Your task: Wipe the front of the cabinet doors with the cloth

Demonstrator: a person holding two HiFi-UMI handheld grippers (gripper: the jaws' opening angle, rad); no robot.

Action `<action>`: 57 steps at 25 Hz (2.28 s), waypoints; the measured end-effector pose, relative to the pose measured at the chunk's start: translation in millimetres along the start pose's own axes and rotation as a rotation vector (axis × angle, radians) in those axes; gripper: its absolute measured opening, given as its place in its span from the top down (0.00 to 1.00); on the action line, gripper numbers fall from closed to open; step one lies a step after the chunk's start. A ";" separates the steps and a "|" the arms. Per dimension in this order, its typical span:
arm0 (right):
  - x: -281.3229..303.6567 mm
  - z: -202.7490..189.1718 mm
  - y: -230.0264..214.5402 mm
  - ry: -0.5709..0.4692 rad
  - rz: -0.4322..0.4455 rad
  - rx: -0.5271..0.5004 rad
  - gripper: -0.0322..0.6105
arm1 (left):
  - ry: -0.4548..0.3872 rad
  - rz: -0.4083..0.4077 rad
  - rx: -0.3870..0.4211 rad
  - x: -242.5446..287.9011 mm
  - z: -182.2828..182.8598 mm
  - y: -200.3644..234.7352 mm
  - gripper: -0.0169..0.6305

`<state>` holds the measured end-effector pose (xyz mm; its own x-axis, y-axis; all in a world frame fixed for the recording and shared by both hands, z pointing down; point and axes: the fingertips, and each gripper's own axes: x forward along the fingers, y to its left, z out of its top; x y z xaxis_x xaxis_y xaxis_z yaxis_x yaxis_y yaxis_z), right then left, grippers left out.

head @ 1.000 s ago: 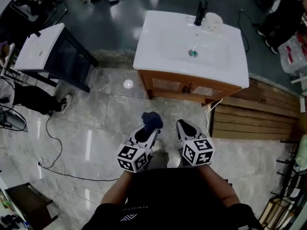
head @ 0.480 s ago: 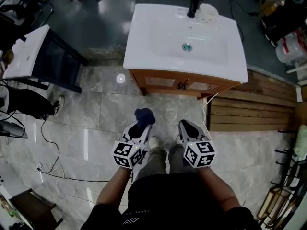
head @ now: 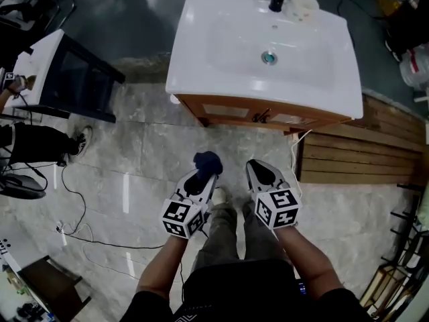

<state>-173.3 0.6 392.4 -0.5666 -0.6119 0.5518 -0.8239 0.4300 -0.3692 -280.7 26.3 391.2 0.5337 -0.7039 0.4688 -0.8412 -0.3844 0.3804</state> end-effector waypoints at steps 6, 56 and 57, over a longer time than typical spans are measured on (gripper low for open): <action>32.0 -7.2 -16.2 0.010 0.004 -0.005 0.88 | 0.007 0.011 -0.018 20.0 -11.7 15.3 0.82; 41.6 -15.2 -150.2 -0.051 -0.079 0.127 0.88 | -0.011 0.024 0.055 219.8 1.0 9.5 0.82; 37.8 -15.7 -154.8 -0.054 -0.085 0.132 0.88 | -0.008 0.015 0.057 224.0 -0.3 2.8 0.82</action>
<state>-67.0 -78.7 482.1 -0.4913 -0.6789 0.5457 -0.8614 0.2860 -0.4198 -163.5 -132.2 497.5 0.5206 -0.7145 0.4674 -0.8527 -0.4071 0.3274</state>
